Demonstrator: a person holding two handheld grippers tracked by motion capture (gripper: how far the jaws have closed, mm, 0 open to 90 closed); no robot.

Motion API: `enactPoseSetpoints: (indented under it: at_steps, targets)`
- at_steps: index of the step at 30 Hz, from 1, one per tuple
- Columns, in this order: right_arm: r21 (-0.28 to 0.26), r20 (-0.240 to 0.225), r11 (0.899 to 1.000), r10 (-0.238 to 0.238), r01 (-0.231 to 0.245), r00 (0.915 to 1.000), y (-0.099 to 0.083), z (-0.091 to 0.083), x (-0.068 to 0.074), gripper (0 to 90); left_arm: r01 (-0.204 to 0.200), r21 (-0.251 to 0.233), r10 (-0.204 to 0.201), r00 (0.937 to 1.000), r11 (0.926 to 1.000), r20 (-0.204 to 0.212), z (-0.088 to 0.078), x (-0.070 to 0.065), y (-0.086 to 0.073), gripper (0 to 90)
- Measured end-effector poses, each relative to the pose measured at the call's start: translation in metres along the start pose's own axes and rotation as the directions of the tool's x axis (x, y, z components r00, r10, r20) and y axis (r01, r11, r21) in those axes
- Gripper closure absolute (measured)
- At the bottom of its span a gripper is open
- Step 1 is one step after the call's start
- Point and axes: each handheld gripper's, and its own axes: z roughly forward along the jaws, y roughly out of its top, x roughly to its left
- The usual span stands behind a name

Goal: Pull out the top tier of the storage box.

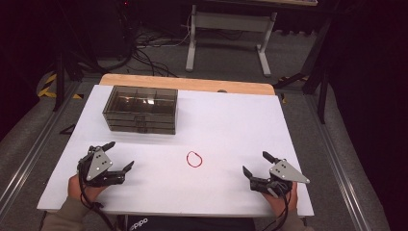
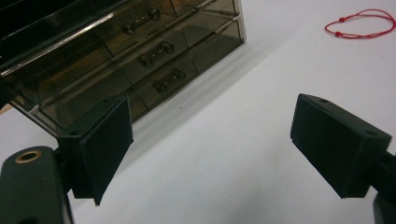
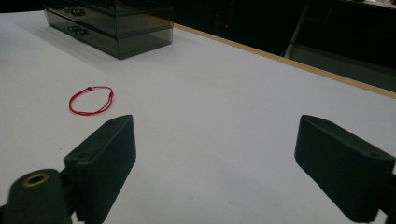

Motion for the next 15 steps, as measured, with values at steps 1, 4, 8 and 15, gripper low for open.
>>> enactPoseSetpoints:
  at_steps: [1,4,8,15]
  targets:
    - [0.005,0.003,1.000,-0.002,0.002,1.0000,-0.001,0.000,-0.001,13.5,-0.012,0.006,0.012,0.9999,0.9999,0.000,0.002,0.000,0.001,15.0]
    - [0.012,0.000,1.000,-0.003,0.003,1.0000,-0.002,-0.001,-0.001,13.8,-0.016,0.011,0.016,0.9998,0.9998,-0.008,0.003,-0.001,0.002,15.9]
    - [0.020,0.006,1.000,-0.009,0.009,0.9999,-0.003,-0.003,0.000,14.5,-0.047,0.027,0.048,0.9985,0.9985,-0.024,0.010,-0.002,0.005,19.1]
    - [0.039,0.005,0.999,-0.028,0.028,0.9996,-0.003,-0.001,0.003,15.5,-0.086,0.025,0.088,0.9933,0.9959,-0.075,0.035,0.008,0.018,27.7]
